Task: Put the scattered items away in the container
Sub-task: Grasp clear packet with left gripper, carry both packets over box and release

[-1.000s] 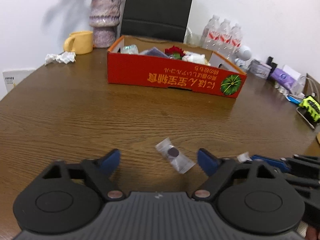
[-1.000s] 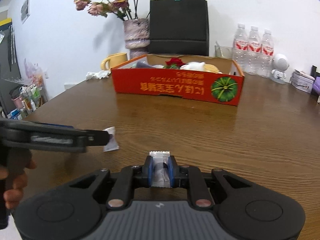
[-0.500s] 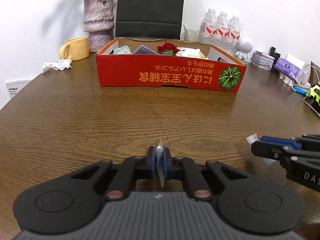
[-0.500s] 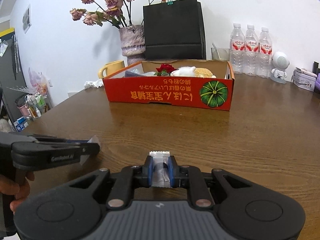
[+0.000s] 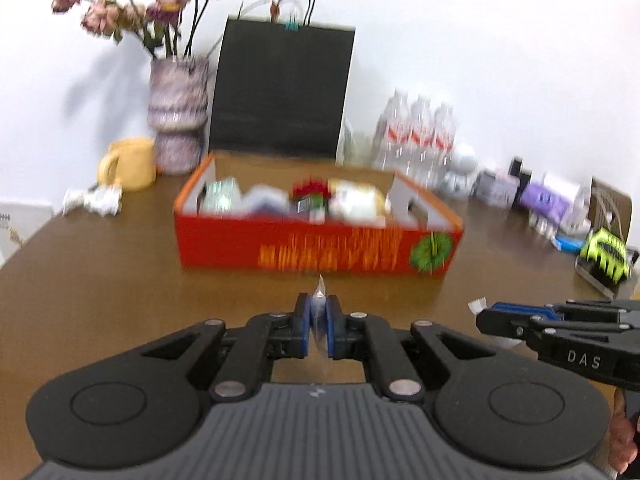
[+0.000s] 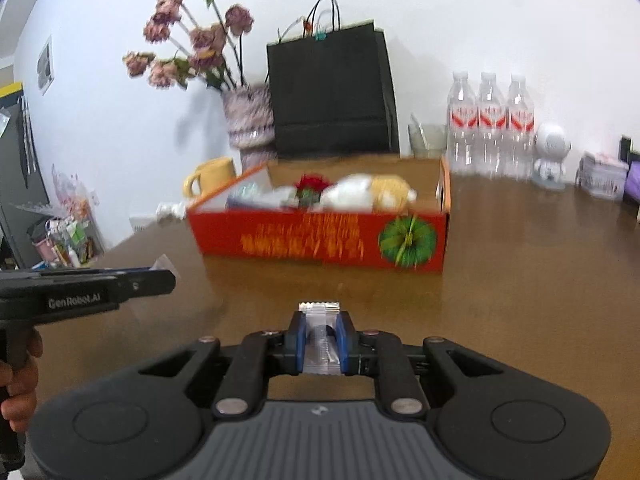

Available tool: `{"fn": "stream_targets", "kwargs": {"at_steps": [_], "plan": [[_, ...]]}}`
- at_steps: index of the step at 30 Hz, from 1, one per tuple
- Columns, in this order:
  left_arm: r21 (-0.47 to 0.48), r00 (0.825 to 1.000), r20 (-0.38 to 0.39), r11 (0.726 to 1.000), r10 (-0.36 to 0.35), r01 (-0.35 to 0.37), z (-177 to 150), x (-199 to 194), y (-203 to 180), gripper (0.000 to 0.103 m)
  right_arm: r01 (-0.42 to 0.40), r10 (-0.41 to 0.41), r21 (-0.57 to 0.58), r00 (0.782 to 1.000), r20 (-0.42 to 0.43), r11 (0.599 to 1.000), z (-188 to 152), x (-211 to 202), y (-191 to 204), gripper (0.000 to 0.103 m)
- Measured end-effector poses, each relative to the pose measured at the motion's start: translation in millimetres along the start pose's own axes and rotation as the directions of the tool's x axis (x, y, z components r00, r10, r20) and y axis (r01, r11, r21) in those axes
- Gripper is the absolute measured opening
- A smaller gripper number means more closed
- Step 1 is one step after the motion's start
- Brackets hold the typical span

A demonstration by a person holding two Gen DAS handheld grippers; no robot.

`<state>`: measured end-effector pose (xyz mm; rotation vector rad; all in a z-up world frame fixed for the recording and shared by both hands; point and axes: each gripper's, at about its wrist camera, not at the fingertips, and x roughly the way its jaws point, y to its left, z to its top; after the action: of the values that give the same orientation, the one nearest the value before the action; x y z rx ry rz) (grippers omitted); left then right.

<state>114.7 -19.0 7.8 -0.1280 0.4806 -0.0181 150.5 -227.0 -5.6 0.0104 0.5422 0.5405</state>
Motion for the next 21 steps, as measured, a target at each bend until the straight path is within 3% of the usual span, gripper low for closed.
{"fn": "stream_targets", "kwargs": {"at_steps": [5, 10, 16, 21], "plan": [[-0.029, 0.997, 0.074, 0.999, -0.03, 0.032, 48.5, 32.0, 13.4, 0.008, 0.031, -0.029, -0.019, 0.997, 0.071, 0.999, 47.3, 20.7, -7.7, 0.015], [-0.039, 0.992, 0.119, 0.998, -0.04, 0.045, 85.4, 89.0, 30.1, 0.008, 0.069, -0.069, 0.005, 0.992, 0.107, 0.998, 91.0, 69.5, -24.2, 0.014], [-0.027, 0.996, 0.062, 0.997, -0.064, 0.065, 92.4, 158.7, 44.3, 0.008, 0.101, -0.102, 0.009, 0.993, 0.067, 0.995, 118.2, 138.5, -47.1, 0.014], [-0.001, 0.998, 0.012, 0.998, -0.067, 0.067, 92.1, 184.5, 50.7, 0.013, 0.107, -0.107, 0.001, 0.994, 0.025, 0.994, 121.4, 172.8, -57.5, 0.015]]}}
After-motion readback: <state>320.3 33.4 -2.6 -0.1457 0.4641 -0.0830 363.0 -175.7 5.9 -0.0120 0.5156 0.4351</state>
